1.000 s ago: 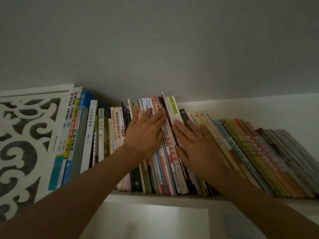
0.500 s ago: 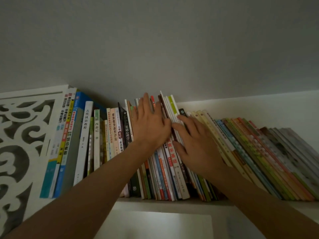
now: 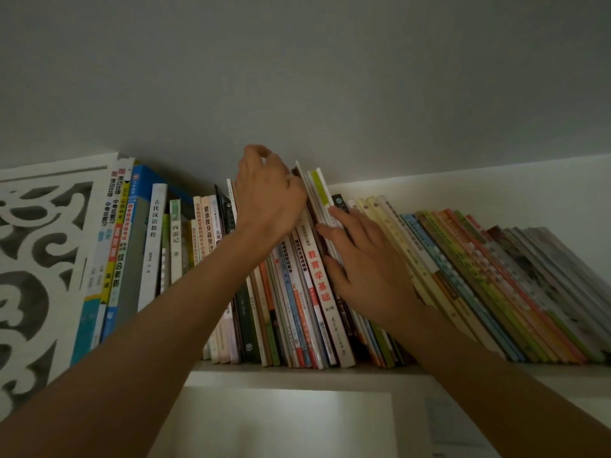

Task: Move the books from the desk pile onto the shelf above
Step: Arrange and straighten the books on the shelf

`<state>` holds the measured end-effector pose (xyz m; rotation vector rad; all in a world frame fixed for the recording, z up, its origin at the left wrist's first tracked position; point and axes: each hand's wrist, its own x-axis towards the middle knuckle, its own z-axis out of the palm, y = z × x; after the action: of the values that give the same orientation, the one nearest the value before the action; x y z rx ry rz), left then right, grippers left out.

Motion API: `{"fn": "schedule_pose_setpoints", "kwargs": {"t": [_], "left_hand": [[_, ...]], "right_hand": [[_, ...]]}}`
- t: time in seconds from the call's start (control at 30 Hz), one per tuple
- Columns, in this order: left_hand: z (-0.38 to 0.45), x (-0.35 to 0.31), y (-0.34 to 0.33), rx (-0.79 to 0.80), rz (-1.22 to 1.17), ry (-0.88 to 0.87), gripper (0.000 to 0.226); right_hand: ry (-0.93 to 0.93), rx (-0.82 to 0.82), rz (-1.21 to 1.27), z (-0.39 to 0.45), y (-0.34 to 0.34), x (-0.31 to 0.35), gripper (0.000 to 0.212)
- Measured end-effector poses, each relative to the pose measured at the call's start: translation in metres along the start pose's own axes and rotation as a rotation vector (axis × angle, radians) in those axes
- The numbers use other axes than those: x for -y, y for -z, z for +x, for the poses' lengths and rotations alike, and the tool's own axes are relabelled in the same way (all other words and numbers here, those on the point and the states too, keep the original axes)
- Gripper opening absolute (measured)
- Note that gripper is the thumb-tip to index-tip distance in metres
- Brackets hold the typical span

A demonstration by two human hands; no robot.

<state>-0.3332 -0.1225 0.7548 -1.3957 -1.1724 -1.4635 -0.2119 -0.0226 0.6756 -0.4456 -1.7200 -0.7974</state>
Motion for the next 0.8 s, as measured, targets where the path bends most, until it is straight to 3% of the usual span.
{"fn": "schedule_pose_setpoints", "kwargs": {"t": [0.1, 0.23, 0.3, 0.4, 0.57, 0.7, 0.8], "left_hand": [[-0.011, -0.009, 0.005, -0.071, -0.159, 0.009, 0.013], [-0.053, -0.006, -0.017, -0.037, -0.234, 0.095, 0.065], [-0.076, -0.008, -0.033, -0.034, 0.026, 0.177, 0.079], [-0.101, -0.015, -0.044, -0.016, 0.135, 0.218, 0.061], [-0.098, -0.026, -0.029, 0.06, 0.105, 0.207, 0.041], [-0.097, -0.045, 0.001, 0.041, 0.079, 0.16, 0.017], [-0.102, -0.049, 0.016, 0.012, 0.021, 0.251, 0.017]], "right_hand": [[0.01, 0.053, 0.029, 0.001, 0.005, 0.002, 0.047], [-0.012, 0.157, 0.156, -0.002, 0.024, -0.002, 0.055], [-0.063, 0.064, 0.116, -0.012, 0.031, -0.01, 0.054], [-0.213, 0.023, -0.033, -0.032, 0.04, -0.023, 0.061], [-0.353, 0.265, -0.033, -0.051, 0.046, -0.03, 0.086], [-0.371, 0.271, 0.0, -0.054, 0.044, -0.03, 0.091], [-0.354, 0.165, -0.066, -0.052, 0.044, -0.031, 0.086]]}}
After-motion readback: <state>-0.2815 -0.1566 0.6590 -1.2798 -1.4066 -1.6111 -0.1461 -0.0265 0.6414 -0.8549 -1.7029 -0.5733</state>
